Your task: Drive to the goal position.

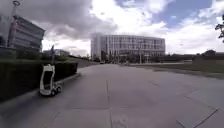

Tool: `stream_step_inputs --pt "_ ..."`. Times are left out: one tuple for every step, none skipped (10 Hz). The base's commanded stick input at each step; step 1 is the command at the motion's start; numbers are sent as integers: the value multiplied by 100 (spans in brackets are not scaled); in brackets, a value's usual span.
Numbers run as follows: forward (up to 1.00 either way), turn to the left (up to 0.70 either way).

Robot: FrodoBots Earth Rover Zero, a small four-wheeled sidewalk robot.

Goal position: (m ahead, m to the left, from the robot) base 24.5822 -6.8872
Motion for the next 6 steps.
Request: stream_step_inputs --pt "70 0" --pt "70 0" --pt "70 0" --pt "70 0" --pt "70 0" --pt "70 0"
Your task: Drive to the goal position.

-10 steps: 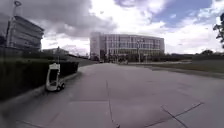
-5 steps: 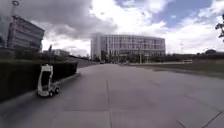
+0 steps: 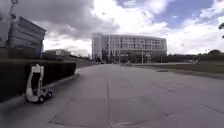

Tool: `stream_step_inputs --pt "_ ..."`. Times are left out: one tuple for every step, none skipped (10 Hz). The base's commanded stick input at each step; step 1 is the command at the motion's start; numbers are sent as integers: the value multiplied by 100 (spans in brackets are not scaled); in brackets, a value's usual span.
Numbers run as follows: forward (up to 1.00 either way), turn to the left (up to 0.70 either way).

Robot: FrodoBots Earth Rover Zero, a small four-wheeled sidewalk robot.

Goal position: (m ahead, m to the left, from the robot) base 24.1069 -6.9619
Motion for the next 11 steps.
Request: stream_step_inputs --pt "70 0" --pt "70 0" --pt "70 0" --pt "70 0" --pt "70 0" --pt "70 0" --pt "70 0" --pt "70 0" --pt "70 0" --pt "70 0" --pt "70 0"
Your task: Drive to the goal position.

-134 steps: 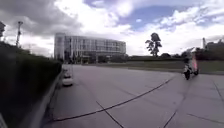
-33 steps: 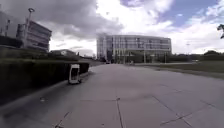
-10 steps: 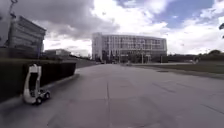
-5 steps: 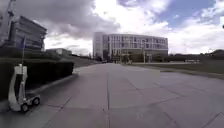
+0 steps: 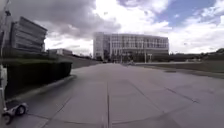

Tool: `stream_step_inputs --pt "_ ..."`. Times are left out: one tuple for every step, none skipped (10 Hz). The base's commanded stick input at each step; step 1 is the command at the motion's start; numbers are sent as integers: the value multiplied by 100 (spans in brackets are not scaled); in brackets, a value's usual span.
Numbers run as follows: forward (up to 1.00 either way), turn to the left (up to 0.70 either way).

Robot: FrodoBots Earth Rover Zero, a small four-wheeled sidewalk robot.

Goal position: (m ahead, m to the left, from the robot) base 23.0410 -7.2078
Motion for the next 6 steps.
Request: stream_step_inputs --pt "70 0" --pt "70 0" --pt "70 0" --pt "70 0" --pt "70 0" --pt "70 0"
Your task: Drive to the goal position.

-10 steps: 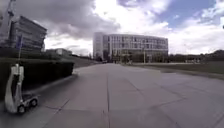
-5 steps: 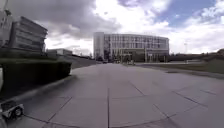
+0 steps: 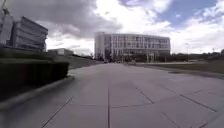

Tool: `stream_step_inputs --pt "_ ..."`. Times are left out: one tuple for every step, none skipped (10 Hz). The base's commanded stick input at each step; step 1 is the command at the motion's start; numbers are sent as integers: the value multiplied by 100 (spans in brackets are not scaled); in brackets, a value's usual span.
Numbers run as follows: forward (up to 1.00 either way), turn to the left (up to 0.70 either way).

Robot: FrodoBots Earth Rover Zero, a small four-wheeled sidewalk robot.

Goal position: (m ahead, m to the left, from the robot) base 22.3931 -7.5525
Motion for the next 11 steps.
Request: stream_step_inputs --pt "70 0" --pt "70 0" --pt "70 0" --pt "70 0" --pt "70 0" --pt "70 0" --pt "70 0" --pt "70 0" --pt "70 0" --pt "70 0" --pt "70 0"
